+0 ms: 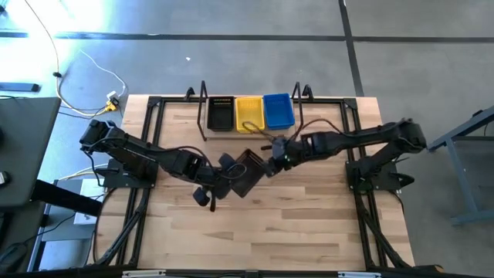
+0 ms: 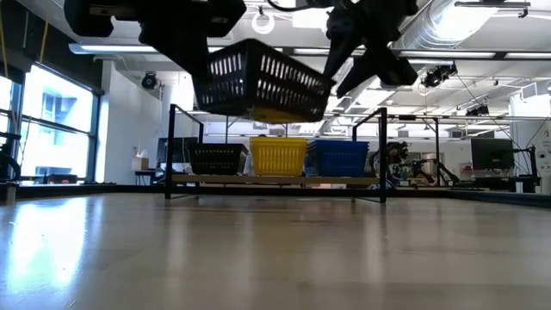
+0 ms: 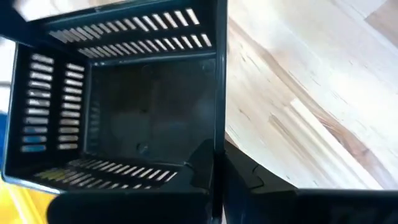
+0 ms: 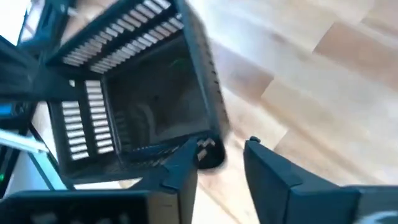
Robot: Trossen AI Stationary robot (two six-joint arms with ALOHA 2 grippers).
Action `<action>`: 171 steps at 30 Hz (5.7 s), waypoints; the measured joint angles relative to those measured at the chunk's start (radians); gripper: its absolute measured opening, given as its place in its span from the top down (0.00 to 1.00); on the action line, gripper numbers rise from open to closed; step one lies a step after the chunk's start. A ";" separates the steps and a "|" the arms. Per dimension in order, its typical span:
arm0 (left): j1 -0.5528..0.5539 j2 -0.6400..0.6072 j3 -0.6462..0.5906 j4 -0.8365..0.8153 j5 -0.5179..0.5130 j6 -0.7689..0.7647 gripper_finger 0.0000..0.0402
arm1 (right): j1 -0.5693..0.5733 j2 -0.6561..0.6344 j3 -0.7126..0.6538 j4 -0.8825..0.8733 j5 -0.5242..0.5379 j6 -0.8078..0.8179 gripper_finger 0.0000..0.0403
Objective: Stack baskets on shelf by color
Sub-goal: Stack the black bin on top of the blue bin on the shelf, then return to Home Position
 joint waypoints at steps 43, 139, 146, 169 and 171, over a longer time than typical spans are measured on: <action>0.636 -0.236 -0.195 0.074 -0.036 -0.072 1.00 | -0.278 -0.263 0.000 0.010 -0.045 -0.365 0.64; 0.248 -1.433 -1.041 0.418 -0.006 -0.789 0.68 | -0.276 -0.712 -0.032 0.162 0.053 -0.757 0.64; 0.249 -1.428 -1.095 0.496 -0.005 -0.789 0.68 | -0.276 -0.911 -0.311 0.309 0.051 -0.739 0.64; 0.249 -1.426 -1.094 0.488 -0.014 -0.789 0.68 | -0.276 -1.331 -0.946 0.623 0.064 -0.700 0.64; 0.249 -1.426 -1.094 0.488 -0.014 -0.789 0.68 | -0.276 -1.332 -0.982 0.624 0.064 -0.676 0.64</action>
